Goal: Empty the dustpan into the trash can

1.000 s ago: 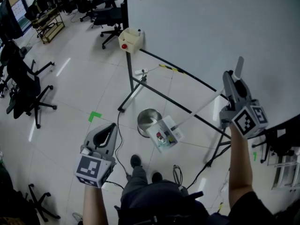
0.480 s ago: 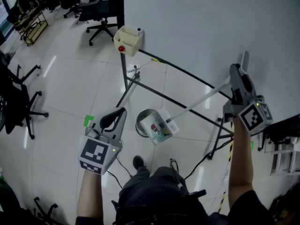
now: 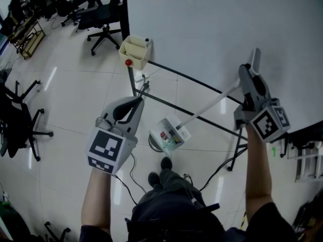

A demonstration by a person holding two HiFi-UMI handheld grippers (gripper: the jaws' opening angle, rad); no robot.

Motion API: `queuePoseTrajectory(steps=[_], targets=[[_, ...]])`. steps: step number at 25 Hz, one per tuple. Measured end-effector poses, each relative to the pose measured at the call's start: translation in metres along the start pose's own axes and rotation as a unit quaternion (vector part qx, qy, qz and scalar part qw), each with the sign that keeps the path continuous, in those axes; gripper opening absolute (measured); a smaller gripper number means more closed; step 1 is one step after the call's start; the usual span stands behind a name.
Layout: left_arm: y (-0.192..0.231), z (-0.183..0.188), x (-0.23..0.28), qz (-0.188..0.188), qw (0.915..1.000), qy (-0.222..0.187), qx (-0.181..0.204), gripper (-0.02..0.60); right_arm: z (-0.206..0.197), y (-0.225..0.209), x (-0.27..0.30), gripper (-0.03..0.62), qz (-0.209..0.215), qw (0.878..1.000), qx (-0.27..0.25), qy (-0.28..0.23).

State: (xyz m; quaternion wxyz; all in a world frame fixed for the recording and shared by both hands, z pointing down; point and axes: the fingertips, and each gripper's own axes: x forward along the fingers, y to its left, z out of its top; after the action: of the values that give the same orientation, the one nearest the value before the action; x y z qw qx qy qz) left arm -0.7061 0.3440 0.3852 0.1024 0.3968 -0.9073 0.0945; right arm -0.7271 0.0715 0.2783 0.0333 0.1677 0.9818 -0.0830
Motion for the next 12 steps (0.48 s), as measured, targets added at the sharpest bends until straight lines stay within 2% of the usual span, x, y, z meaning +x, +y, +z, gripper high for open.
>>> queuePoseTrajectory(steps=[12], targets=[[0.013,-0.018,0.032,0.017,0.9989,0.042,-0.011,-0.003,-0.012,-0.004,0.051,0.109,0.062,0.998,-0.001,-0.001]])
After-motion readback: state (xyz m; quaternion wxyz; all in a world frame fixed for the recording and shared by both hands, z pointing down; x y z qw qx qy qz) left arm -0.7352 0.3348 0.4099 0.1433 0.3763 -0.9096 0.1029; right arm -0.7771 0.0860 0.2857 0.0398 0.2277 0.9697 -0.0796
